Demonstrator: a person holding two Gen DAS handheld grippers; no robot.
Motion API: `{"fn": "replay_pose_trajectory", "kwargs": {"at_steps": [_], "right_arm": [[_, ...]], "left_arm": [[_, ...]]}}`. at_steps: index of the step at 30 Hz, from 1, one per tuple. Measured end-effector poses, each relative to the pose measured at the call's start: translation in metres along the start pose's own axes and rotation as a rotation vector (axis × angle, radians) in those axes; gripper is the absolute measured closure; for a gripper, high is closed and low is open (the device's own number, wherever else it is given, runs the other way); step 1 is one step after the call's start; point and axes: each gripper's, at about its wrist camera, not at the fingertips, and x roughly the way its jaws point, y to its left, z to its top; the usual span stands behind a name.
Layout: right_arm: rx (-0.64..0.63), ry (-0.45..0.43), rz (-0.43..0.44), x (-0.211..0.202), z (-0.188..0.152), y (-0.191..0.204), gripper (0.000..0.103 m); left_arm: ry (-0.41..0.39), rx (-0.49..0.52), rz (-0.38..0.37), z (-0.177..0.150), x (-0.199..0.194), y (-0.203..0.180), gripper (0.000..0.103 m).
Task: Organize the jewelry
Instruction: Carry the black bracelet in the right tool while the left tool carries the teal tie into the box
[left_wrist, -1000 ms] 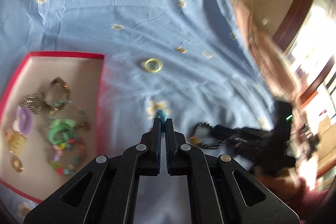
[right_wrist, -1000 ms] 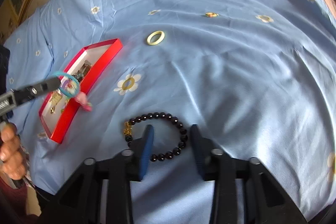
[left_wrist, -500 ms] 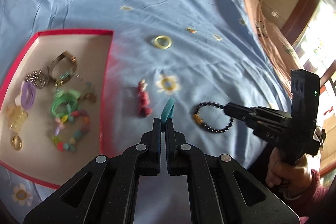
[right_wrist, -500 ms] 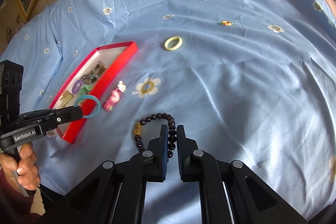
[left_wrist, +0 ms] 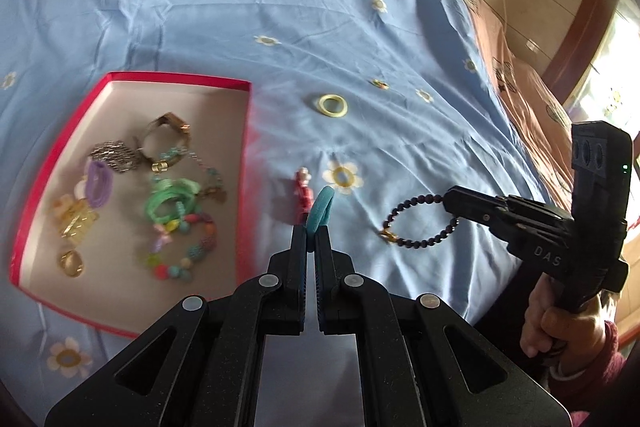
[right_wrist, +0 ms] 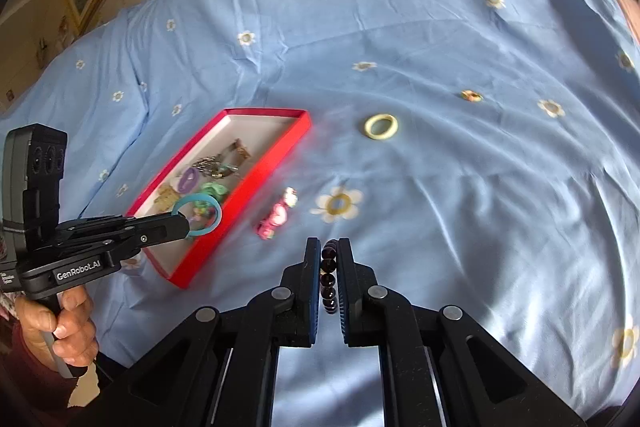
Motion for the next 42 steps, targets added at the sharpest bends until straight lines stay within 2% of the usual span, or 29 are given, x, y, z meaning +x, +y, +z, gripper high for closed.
{"fn": "replay_pose_trajectory", "kwargs": {"at_steps": [11, 24, 42], "right_arm": [[-0.096, -0.030, 0.076, 0.004, 0.024, 0.052, 0.096], [-0.180, -0.026, 0.168, 0.028, 0.045, 0.111, 0.096], [-0.243, 0.071, 0.293, 0.078, 0.044, 0.171, 0.096]], "left_arm": [[-0.043, -0.086, 0.057, -0.007, -0.026, 0.042, 0.100], [-0.072, -0.196, 0.127, -0.017, -0.044, 0.097, 0.100], [-0.053, -0.323, 0.194, -0.035, -0.049, 0.163, 0.100]]}}
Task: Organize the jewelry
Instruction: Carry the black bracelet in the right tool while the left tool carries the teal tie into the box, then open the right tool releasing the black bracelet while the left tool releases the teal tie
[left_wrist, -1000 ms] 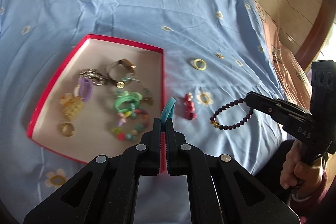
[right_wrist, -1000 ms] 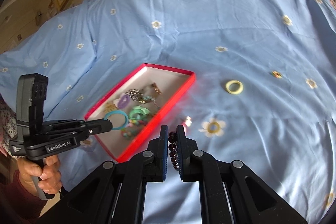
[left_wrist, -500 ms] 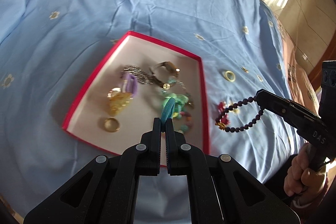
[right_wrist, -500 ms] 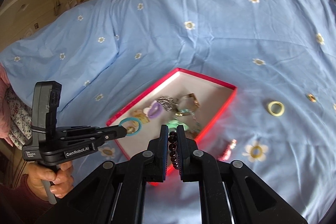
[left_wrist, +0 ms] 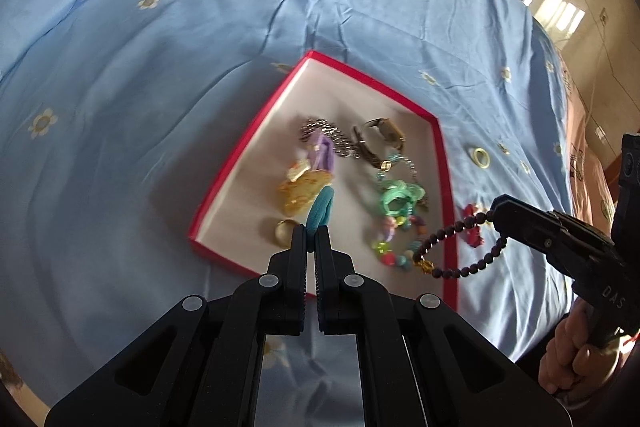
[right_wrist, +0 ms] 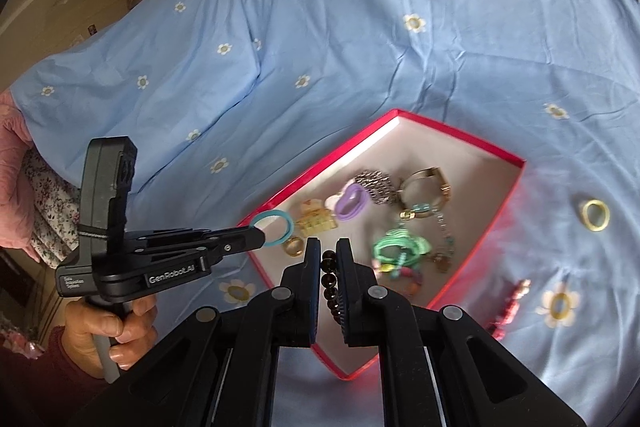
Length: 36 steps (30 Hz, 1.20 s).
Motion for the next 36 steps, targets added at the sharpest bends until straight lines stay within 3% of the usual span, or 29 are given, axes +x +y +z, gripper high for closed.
{"fn": "replay_pose_trajectory", "kwargs": {"at_steps": [6, 20, 36], "right_arm": [[0.013, 0.045, 0.015, 0.024, -0.004, -0.002, 0.096], [0.087, 0.120, -0.072, 0.057, -0.017, -0.047, 0.096], [0.074, 0.156, -0.110, 0.070, -0.021, -0.054, 0.092]], "left_arm": [[0.046, -0.031, 0.014, 0.000, 0.014, 0.013, 0.100], [0.081, -0.055, 0.053, 0.005, 0.033, 0.023, 0.100], [0.098, -0.042, 0.078, 0.009, 0.042, 0.020, 0.090]]}}
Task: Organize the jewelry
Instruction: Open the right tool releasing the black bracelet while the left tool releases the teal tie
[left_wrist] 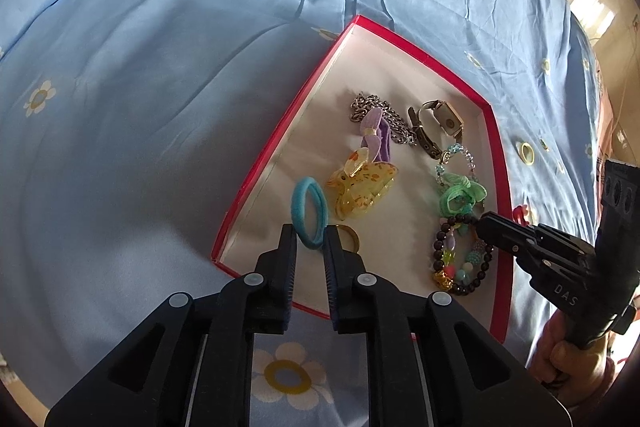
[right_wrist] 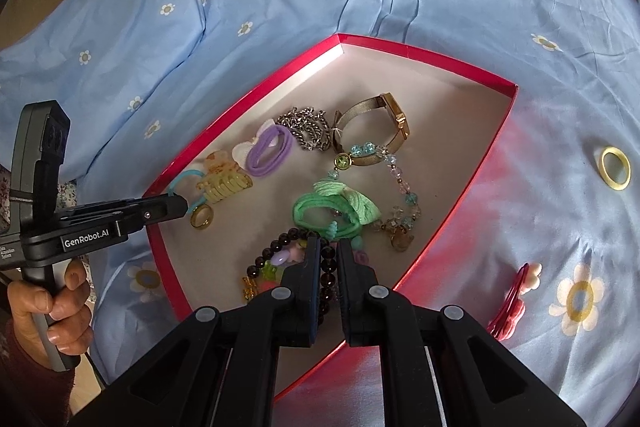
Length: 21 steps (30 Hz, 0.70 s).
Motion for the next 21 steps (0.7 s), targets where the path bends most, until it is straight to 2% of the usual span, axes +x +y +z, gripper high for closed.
{"fn": "replay_pose_trajectory", "kwargs": {"at_steps": [9, 14, 21], "right_arm": [[0.021, 0.006, 0.019, 0.001, 0.000, -0.004, 0.087], [0.027, -0.007, 0.033, -0.004, 0.000, -0.004, 0.074], [0.031, -0.038, 0.046, -0.018, 0.000, -0.001, 0.068]], "left_arm": [[-0.005, 0.013, 0.009, 0.001, -0.001, -0.005, 0.077], [-0.013, 0.015, 0.012, 0.001, -0.004, -0.006, 0.070], [-0.033, 0.027, 0.031, -0.003, -0.015, -0.011, 0.061]]}}
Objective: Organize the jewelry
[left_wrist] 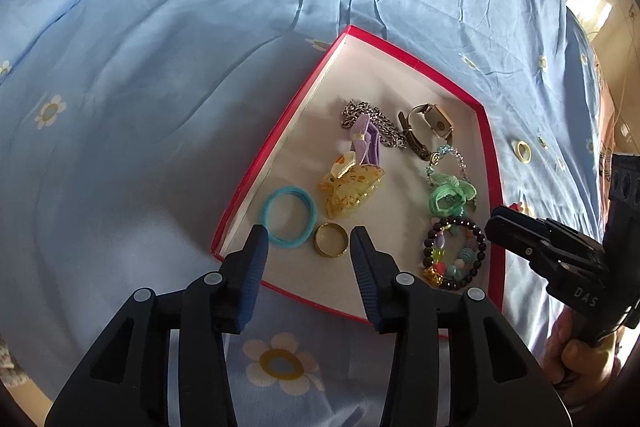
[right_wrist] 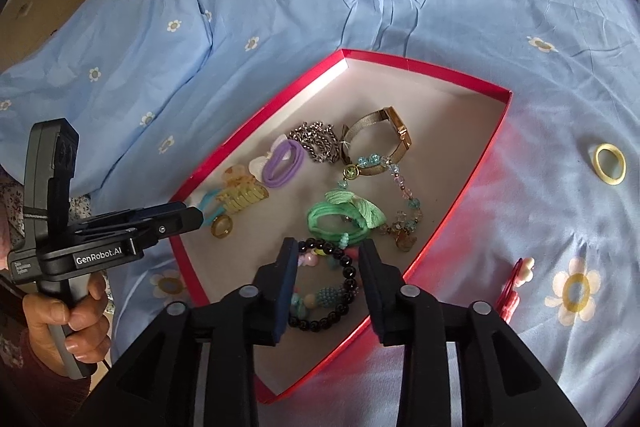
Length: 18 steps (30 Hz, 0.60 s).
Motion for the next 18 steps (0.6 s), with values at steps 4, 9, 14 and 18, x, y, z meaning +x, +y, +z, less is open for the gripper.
{"fn": "replay_pose_trajectory", "kwargs": {"at_steps": [4, 9, 14, 18], "right_arm": [[0.007, -0.014, 0.008, -0.007, -0.002, 0.001, 0.065], [0.020, -0.048, 0.022, -0.019, -0.004, 0.001, 0.054], [0.042, -0.094, 0.043, -0.031, -0.010, 0.001, 0.031], [0.063, -0.119, 0.059, -0.038, -0.019, -0.001, 0.027]], "left_arm": [[-0.013, 0.002, 0.004, -0.003, -0.007, -0.002, 0.055], [-0.032, -0.004, -0.002, -0.008, -0.017, -0.004, 0.038], [-0.050, -0.003, 0.007, -0.014, -0.024, -0.007, 0.032], [-0.058, -0.020, -0.003, -0.022, -0.030, -0.007, 0.025]]}}
